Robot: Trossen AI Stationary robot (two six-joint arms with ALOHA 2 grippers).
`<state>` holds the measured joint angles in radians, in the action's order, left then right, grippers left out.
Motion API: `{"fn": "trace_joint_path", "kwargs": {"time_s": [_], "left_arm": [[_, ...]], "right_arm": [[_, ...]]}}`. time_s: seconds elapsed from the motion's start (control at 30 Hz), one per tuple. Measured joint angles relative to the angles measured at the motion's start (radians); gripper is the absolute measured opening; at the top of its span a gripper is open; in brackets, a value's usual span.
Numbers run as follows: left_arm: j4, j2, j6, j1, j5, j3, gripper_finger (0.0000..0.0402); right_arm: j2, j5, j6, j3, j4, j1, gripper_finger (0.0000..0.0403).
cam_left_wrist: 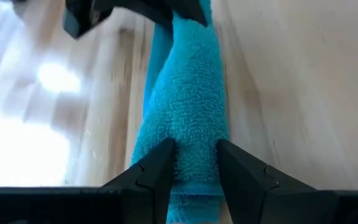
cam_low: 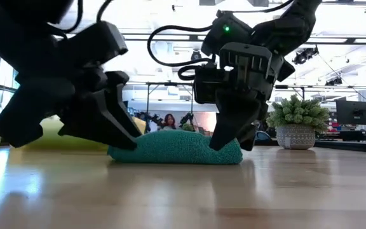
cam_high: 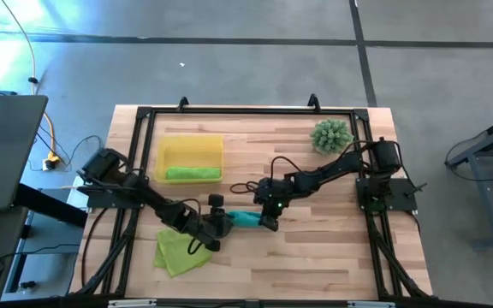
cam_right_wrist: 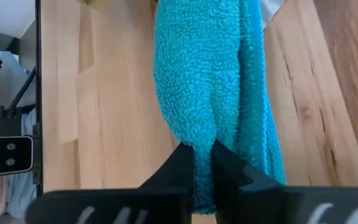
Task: Roll microfiber towels into tight, uniform cylinder then place into a basket
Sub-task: Roll the blue microfiber towel
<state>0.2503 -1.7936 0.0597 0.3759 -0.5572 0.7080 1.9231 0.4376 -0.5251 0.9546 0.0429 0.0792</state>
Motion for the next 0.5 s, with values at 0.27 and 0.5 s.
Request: {"fn": "trace_joint_path", "kwargs": {"time_s": [0.27,0.5], "left_arm": [[-0.093,0.004,0.23,-0.063,0.224,0.006,0.0113],[-0.101,0.005,0.407,-0.113,0.332,0.006,0.0113]], "right_arm": [[-0.021,-0.011,0.103,-0.001,-0.005,-0.007,0.0087],[-0.139,-0.136,0.273,-0.004,-0.095,-0.027,0.0108]]}}
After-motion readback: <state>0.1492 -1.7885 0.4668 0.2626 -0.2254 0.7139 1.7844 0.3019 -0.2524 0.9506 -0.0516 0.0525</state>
